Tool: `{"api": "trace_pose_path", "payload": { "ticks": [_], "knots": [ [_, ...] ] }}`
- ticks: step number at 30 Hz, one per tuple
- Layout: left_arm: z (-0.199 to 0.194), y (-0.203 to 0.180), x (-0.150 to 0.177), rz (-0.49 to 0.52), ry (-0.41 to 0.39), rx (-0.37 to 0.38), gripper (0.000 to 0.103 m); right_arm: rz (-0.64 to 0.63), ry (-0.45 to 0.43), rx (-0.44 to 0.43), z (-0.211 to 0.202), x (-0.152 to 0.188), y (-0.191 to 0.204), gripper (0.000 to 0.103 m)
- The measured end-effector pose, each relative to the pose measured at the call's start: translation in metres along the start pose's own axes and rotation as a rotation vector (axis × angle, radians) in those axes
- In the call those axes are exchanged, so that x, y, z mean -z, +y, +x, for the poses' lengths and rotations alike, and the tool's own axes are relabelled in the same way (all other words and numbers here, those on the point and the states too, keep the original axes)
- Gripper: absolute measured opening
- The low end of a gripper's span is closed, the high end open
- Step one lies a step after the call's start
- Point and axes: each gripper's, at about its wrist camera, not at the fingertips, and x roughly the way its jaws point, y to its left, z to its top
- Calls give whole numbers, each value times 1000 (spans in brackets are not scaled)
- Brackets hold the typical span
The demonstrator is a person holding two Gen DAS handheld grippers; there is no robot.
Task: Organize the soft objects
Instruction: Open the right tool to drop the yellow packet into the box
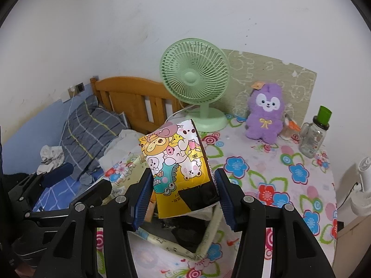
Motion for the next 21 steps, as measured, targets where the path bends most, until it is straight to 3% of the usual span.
{"api": "trace_pose_path", "payload": {
  "ticks": [6, 9, 11, 21],
  "knots": [
    [7, 12, 1, -13, 18, -12, 88, -7, 12, -6, 10, -4, 9, 58],
    [9, 13, 1, -8, 19, -22, 88, 1, 14, -21, 13, -3, 10, 72],
    [9, 14, 2, -9, 22, -22, 89, -3, 7, -6, 13, -3, 11, 87],
    [4, 12, 0, -7, 15, -14, 90, -1, -1, 4, 7, -2, 10, 88]
  ]
}}
